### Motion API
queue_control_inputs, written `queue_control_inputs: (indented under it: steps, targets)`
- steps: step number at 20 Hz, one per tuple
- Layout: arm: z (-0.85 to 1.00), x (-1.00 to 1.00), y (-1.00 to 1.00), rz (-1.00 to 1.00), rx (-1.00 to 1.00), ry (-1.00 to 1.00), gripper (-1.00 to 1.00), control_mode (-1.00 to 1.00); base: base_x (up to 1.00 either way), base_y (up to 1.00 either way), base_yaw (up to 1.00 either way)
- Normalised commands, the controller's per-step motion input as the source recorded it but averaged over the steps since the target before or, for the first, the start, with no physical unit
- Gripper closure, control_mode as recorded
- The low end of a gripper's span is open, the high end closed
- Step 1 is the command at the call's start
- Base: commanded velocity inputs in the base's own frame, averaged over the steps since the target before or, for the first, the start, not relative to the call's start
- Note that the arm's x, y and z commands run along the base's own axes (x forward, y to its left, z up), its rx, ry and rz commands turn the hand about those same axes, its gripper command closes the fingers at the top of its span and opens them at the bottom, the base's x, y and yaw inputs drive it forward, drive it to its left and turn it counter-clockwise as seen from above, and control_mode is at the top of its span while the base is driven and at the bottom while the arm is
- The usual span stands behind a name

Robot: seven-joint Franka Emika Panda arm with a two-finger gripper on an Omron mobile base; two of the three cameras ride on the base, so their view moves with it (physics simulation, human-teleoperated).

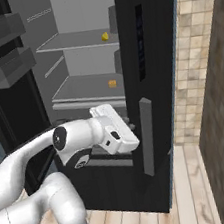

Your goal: Take the lemon wedge from the fridge and place it on the plate with fish on the dining counter.

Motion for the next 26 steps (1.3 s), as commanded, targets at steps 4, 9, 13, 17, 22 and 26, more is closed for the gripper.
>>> queue_control_inputs:
  steps: [4,9,13,17,22,26]
  targets:
    - [0.28,0.18,1.0,0.0,0.0,-0.12,-1.0,-1.0,0.0,0.0,0.0]
    - [0.47,0.57,1.0,0.0,0.03,-0.06,-1.0,-1.0,0.0,0.0,0.0]
    - [0.35,0.98,0.64,-0.02,0.01,0.0,-1.0,-1.0,0.0,0.0,0.0]
    - [0.08,1.0,0.08,-0.11,0.0,0.14,-1.0,-1.0,0.0,0.0,0.0]
    - [0.0,1.0,-0.12,-0.13,0.0,0.43,-1.0,-1.0,0.0,0.0,0.0]
    - [0.0,0.89,-0.44,-0.22,0.0,0.38,-1.0,-1.0,0.0,0.0,0.0]
